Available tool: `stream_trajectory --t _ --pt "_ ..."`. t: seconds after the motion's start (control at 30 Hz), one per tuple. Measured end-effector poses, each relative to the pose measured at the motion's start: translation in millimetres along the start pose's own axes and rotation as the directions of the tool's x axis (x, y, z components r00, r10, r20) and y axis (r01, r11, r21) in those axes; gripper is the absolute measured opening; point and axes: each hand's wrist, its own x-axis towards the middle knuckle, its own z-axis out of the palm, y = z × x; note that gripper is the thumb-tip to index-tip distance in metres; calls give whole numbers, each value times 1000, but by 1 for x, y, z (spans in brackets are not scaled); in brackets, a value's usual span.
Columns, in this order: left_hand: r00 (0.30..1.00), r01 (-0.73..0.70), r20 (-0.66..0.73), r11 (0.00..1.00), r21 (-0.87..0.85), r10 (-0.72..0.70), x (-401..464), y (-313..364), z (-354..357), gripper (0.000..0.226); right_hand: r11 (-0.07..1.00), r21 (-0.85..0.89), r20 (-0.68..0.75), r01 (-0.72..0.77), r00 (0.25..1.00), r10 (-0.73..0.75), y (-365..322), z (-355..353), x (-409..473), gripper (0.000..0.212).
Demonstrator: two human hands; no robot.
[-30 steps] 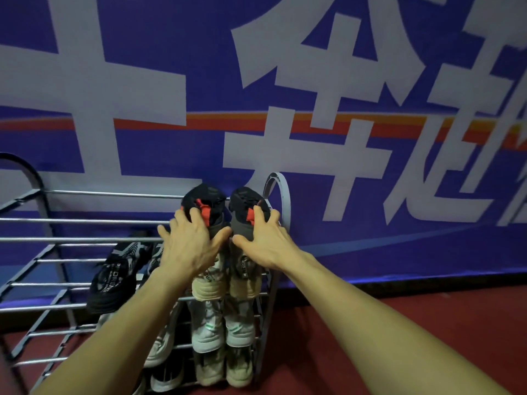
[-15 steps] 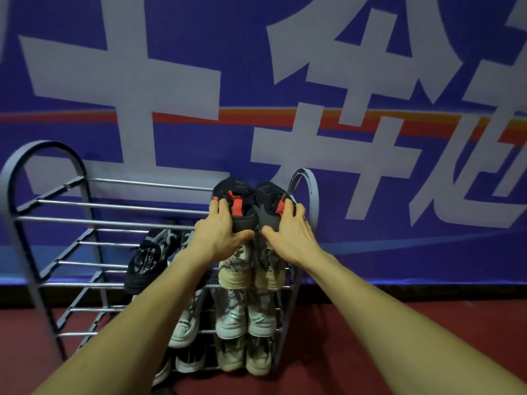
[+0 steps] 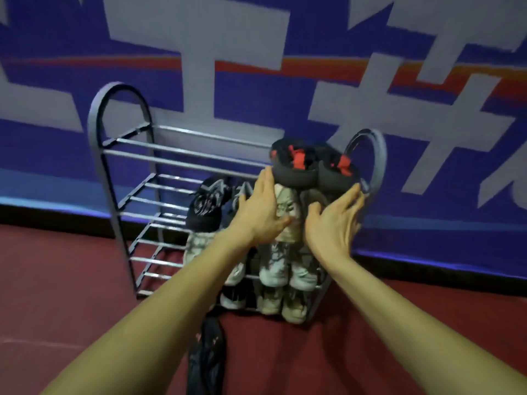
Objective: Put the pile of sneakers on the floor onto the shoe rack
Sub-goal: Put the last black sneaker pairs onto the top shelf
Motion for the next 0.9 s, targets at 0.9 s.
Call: stream_trajectory --t 0.9 --pt "525 833 -7 512 209 -851 -413 -247 113 35 893 -449 827 28 392 404 153 219 -283 32"
